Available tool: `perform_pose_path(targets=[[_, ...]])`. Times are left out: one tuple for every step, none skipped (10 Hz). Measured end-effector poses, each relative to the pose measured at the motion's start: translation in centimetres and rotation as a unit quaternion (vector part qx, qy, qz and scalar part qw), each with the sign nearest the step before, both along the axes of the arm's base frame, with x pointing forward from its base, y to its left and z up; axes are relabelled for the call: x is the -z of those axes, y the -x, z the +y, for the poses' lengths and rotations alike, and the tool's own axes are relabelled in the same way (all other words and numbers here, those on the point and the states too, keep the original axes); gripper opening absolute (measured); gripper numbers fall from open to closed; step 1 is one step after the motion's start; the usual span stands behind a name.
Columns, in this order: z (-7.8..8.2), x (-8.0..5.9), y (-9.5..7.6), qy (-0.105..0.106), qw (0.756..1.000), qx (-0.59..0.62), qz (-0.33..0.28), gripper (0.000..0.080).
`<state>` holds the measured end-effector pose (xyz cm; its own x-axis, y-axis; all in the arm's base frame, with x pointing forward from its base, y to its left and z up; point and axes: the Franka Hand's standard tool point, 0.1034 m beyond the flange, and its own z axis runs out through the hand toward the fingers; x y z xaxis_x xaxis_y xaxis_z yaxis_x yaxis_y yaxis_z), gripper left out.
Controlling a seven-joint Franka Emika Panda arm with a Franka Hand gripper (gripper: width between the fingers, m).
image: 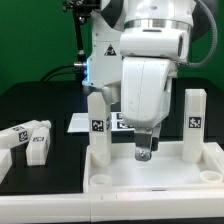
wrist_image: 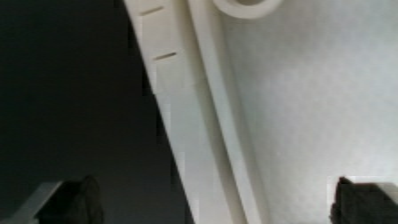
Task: Assemble desk
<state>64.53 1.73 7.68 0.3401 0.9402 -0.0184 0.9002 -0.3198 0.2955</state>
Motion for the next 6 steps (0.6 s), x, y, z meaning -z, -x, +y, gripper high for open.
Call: perform_pose_path(targets=[[-0.1,0.0,0.0,-0.007,1.0,0.026,-0.004,0.0649],[-0.2,-0.1,-0.1,-0.016,0.998,0.058,-0.007,0.0649],[-1.6,-0.7,0.1,-0.025,0.995,0.097,0.0,0.0649],[-3.7,-2.2,0.2,-0.035,0.989,0.14,0.006,0.0649],[-5.8,-3.9,0.1,-0.034,0.987,0.156,0.003,0.0649],[-7.0,-4.8,0.2,-0.044,0.979,0.201,0.0,0.0649]])
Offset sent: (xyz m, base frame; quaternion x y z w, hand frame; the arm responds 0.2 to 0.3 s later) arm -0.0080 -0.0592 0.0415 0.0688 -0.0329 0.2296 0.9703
